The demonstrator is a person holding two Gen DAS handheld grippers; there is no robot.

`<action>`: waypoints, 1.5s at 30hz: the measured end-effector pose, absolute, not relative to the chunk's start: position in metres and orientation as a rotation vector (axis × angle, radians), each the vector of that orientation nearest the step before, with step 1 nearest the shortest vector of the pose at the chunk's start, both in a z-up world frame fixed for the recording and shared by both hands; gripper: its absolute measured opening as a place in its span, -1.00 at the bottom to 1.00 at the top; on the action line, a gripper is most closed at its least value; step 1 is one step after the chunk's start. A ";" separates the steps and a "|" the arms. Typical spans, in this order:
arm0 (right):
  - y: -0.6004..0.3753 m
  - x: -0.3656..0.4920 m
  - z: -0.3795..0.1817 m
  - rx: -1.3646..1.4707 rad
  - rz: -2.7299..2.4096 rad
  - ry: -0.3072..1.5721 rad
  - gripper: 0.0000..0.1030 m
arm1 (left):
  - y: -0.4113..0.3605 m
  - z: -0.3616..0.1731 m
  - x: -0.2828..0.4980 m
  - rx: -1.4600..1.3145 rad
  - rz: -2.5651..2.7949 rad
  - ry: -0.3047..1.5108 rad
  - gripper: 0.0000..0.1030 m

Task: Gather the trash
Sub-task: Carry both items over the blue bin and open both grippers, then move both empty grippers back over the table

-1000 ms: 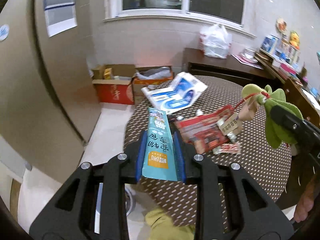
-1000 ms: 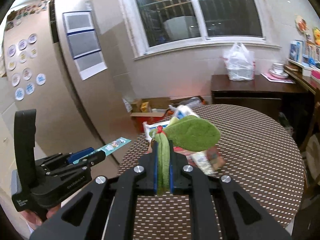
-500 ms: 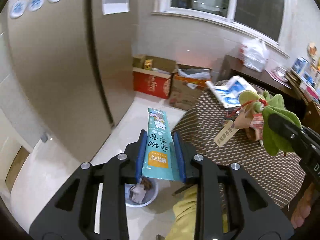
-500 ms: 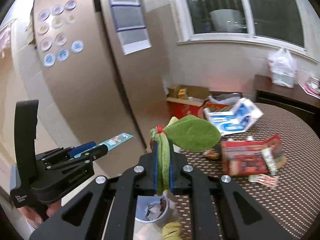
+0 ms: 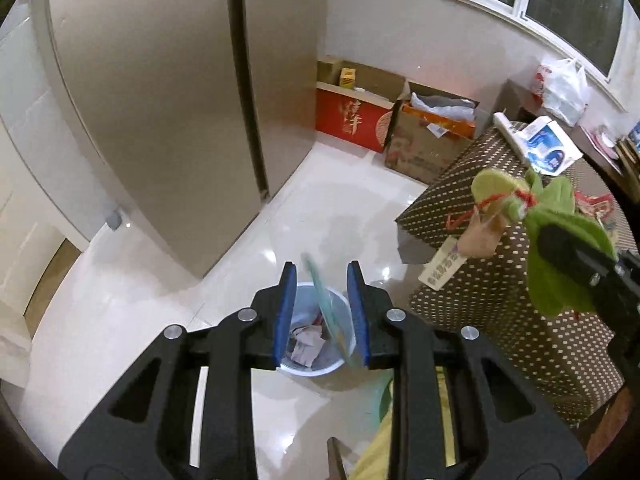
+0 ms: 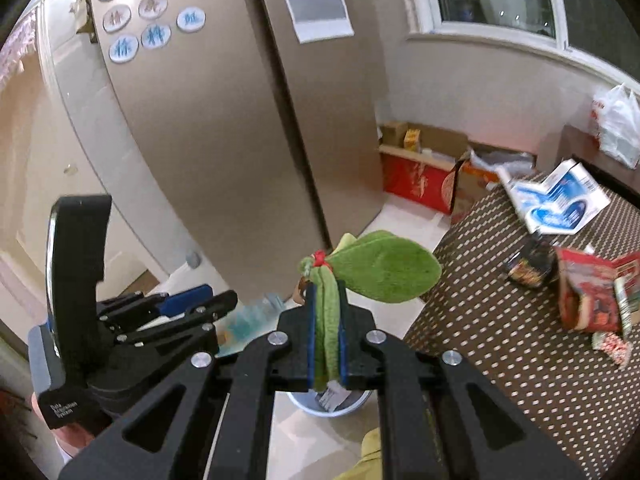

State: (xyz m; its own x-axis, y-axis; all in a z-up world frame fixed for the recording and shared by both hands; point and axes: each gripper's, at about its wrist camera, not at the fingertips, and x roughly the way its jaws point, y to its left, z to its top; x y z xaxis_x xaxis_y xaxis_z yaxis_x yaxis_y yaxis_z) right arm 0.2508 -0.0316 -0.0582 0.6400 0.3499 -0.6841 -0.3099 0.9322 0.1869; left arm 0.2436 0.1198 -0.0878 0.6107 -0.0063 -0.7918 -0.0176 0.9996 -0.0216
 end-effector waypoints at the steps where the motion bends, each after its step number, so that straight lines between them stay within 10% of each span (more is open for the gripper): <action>1: -0.029 0.253 -0.063 0.051 0.374 0.804 -0.83 | 0.120 -0.091 0.245 -0.023 0.016 0.922 0.23; 17: 0.013 0.283 -0.127 0.058 0.446 1.015 -0.75 | 0.172 -0.133 0.230 -0.122 0.138 1.000 0.29; 19: 0.025 0.291 -0.134 0.011 0.395 1.046 0.18 | 0.179 -0.134 0.226 -0.131 0.160 0.999 0.29; 20: 0.028 0.292 -0.135 0.002 0.381 1.037 0.24 | 0.182 -0.135 0.224 -0.133 0.167 0.994 0.29; 45: -0.044 0.257 -0.075 0.083 0.346 0.871 0.24 | 0.147 -0.100 0.214 -0.093 0.075 0.918 0.41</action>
